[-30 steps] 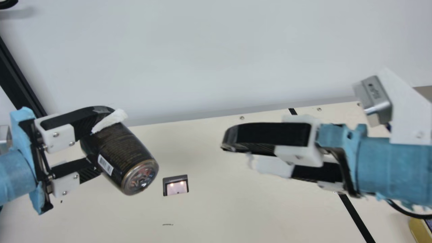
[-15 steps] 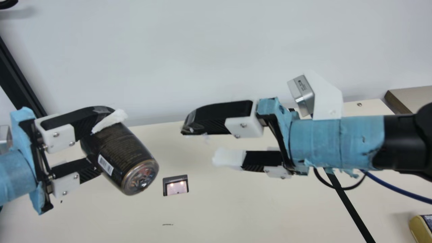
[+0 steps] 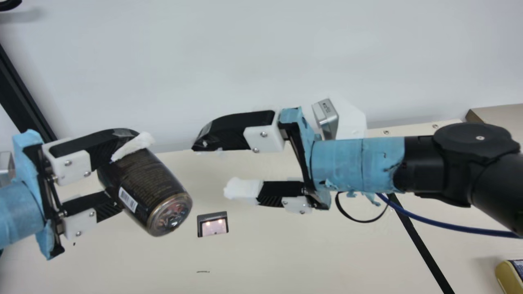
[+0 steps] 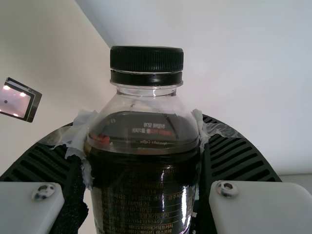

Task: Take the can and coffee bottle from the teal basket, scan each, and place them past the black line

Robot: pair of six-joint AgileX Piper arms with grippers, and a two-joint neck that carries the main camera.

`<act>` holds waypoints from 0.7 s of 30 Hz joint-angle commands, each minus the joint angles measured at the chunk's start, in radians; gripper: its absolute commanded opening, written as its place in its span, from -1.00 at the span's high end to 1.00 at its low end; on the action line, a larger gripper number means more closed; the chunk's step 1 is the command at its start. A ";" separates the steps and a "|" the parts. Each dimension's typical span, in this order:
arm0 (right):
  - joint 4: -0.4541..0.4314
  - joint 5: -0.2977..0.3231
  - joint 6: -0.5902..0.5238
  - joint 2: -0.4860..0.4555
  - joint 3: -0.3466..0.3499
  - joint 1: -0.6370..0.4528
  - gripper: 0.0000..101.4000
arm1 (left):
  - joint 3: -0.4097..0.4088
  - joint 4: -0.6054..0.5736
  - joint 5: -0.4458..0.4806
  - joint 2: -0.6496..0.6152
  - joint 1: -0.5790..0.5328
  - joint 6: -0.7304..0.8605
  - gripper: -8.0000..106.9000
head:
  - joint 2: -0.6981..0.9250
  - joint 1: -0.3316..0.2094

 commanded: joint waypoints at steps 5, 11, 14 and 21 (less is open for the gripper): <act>0.027 -0.024 0.002 0.032 -0.010 0.053 -1.00 | 0.000 0.000 0.000 0.000 0.000 0.000 0.68 | -0.014 -0.032; 0.047 -0.047 -0.002 0.053 -0.012 0.097 -1.00 | 0.000 0.000 0.000 0.000 0.000 0.000 0.68 | -0.014 -0.032; 0.054 -0.056 -0.003 0.062 -0.014 0.115 -1.00 | 0.000 0.000 0.000 0.000 0.000 0.000 0.68 | -0.014 -0.032; 0.090 -0.062 -0.012 0.073 -0.017 0.140 -1.00 | 0.000 0.000 0.000 0.000 0.000 0.000 0.68 | -0.014 -0.032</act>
